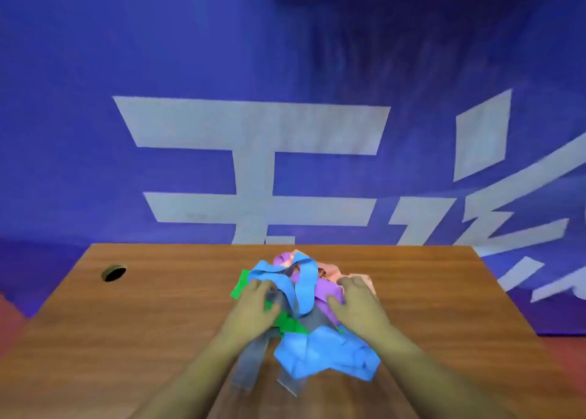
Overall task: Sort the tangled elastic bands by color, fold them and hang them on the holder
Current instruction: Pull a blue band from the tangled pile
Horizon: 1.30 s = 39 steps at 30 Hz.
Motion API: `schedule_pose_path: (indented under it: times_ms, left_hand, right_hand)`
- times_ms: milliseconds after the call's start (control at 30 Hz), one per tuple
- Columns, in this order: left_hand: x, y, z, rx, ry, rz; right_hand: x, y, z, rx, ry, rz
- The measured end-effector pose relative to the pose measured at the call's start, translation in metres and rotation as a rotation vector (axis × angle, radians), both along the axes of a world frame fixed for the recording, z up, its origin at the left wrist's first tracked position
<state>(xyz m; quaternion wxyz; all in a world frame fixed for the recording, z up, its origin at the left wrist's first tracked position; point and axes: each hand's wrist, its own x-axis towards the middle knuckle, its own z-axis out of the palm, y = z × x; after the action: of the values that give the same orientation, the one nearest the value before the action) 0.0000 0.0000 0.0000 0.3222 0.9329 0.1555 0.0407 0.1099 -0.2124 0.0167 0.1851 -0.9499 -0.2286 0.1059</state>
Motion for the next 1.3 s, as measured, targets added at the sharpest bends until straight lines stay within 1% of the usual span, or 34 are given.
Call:
schedule_pose_path:
  times_ms: [33,133,200,300,467,533,600,667,800,933,1033,1167,1200,1300]
  left_hand:
    - [0.007,0.002,-0.011,-0.006,-0.042,-0.014]
    - [0.025,0.001,-0.027,-0.021,-0.051,0.017]
    - [0.033,-0.003,-0.042,-0.028,-0.055,0.028]
    - [0.042,-0.005,-0.062,-0.023,-0.139,0.053]
    - [0.043,-0.002,-0.06,0.047,-0.282,0.03]
    - [0.039,-0.001,-0.046,0.063,-0.342,0.032]
    - [0.031,0.0,-0.026,0.091,-0.399,0.025]
    - [0.022,-0.002,-0.001,0.077,-0.46,0.014]
    - [-0.007,-0.017,0.049,-0.036,-0.515,0.055]
    - [-0.041,-0.029,0.082,-0.033,-0.581,0.017]
    - [-0.064,-0.033,0.09,-0.109,-0.568,-0.007]
    - [-0.098,-0.039,0.096,-0.225,-0.556,-0.028]
    - [-0.106,-0.042,0.098,-0.255,-0.553,-0.019]
    - [-0.129,-0.052,0.102,-0.336,-0.545,-0.005]
  right_hand:
    - [0.004,0.006,-0.01,0.034,-0.003,0.013]
    - [0.01,0.024,-0.034,0.055,-0.018,0.021]
    - [0.009,0.037,-0.052,0.038,-0.069,0.012]
    - [0.011,0.047,-0.073,0.042,-0.143,-0.025]
    - [0.008,0.052,-0.08,0.26,-0.19,-0.052]
    - [0.006,0.048,-0.073,0.349,-0.202,-0.077]
    - [0.0,0.041,-0.057,0.486,-0.22,-0.117]
    - [-0.007,0.034,-0.037,0.588,-0.232,-0.146]
    - [-0.029,0.021,0.005,0.647,-0.232,-0.168]
    - [-0.061,0.008,0.041,0.725,-0.166,-0.229]
    - [-0.088,-0.002,0.064,0.787,-0.138,-0.249]
    - [-0.113,-0.013,0.081,1.047,0.031,-0.285]
    - [-0.118,-0.017,0.084,1.092,0.047,-0.282]
    - [-0.136,-0.031,0.088,1.102,-0.018,-0.279]
